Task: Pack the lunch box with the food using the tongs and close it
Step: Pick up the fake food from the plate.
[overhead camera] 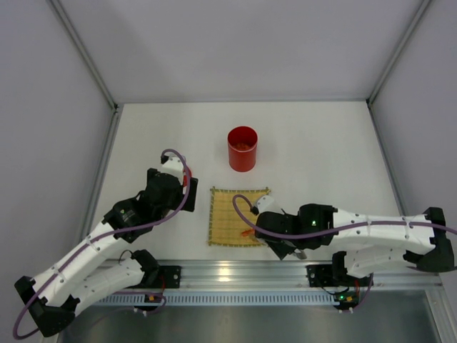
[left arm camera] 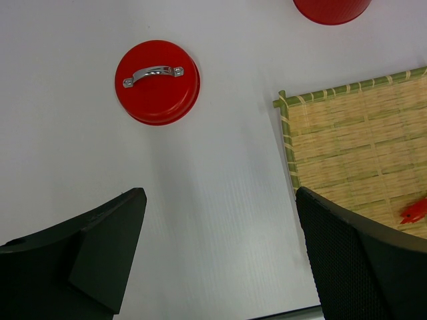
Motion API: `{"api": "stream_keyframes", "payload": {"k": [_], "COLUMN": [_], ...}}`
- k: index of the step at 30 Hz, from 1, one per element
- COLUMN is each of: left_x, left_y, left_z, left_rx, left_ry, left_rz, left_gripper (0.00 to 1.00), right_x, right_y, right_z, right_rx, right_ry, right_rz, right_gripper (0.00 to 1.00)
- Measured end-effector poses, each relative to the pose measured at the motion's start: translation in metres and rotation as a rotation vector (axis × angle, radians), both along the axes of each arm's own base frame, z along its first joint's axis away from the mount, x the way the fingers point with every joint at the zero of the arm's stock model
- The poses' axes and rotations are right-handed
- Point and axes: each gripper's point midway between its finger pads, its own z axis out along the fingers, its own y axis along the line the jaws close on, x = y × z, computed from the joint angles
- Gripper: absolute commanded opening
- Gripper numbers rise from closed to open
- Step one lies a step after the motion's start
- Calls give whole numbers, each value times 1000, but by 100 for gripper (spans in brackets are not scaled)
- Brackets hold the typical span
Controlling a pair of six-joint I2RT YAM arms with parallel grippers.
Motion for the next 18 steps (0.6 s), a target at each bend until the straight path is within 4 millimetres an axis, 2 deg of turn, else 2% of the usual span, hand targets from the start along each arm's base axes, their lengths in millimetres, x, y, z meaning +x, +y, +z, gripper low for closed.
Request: {"api": "stream_keyframes", "payload": {"k": [18], "left_x": [0], "left_y": [0], "left_z": [0], "left_rx": [0], "left_ry": [0], "left_rz": [0], "left_gripper": [99], "right_x": [3], "right_y": [17], "right_z": [-6], "right_rx": [16], "right_ry": [-9], "right_rz": [20], "right_gripper": [49]}}
